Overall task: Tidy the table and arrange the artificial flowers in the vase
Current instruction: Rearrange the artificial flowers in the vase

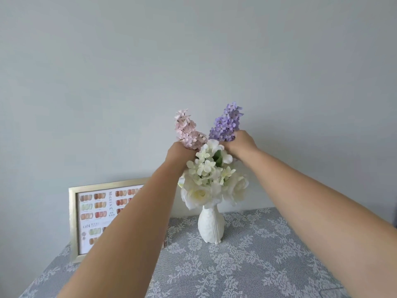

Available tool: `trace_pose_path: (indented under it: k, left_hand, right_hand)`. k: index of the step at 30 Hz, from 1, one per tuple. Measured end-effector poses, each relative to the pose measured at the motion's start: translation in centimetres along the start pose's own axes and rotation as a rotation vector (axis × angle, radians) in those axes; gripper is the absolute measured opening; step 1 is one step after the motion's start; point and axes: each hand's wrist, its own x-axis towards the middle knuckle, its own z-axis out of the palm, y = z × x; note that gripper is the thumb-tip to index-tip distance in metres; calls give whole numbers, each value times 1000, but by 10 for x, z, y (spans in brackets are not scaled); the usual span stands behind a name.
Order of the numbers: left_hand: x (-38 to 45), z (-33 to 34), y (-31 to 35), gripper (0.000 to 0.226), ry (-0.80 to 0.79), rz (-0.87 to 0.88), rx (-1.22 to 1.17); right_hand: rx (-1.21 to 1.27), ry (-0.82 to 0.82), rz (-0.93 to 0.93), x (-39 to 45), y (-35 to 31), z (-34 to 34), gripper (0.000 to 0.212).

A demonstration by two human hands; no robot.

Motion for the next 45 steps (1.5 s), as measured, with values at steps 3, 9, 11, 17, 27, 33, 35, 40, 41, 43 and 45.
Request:
trace_pose_path:
  k: [3,9,11,17,27,33,35,40,41,43,45]
  left_hand:
    - [-1,-2,-4,24,64,27,-25]
    - [-2,-1,-9,32,67,38,-25]
    - [-1,1,-10,32,56,36,-11]
    - [2,0,-10,31,52,44,43]
    - [3,-7,-11,35,81,58,53]
    - [7,-4,-8,25,51,53,95]
    - [7,-5,-9,25,52,46,84]
    - [0,-7,-13,18,51,26,13]
    - [-3,-9,-12,12,46,32,-18]
    - [-4,-15,-12,37,37,59,-73]
    - [-9,-26,-11,67,76,105,-57]
  right_hand:
    - [56,37,11,0,2,0,25]
    - [1,48,9,-2,-2,1,33]
    - [2,61,22,0,1,2,37]
    - [23,18,54,3,5,0,26]
    - [-36,46,13,-3,-3,1,17]
    - [-132,-1,-1,1,-4,-1,19]
    - [-100,-18,29,5,-2,-1,21]
    - [57,-4,94,5,7,-1,73]
    - [89,3,95,2,8,-2,78]
    - [184,33,67,-6,8,-6,83]
    - [256,73,5,-16,8,-14,72]
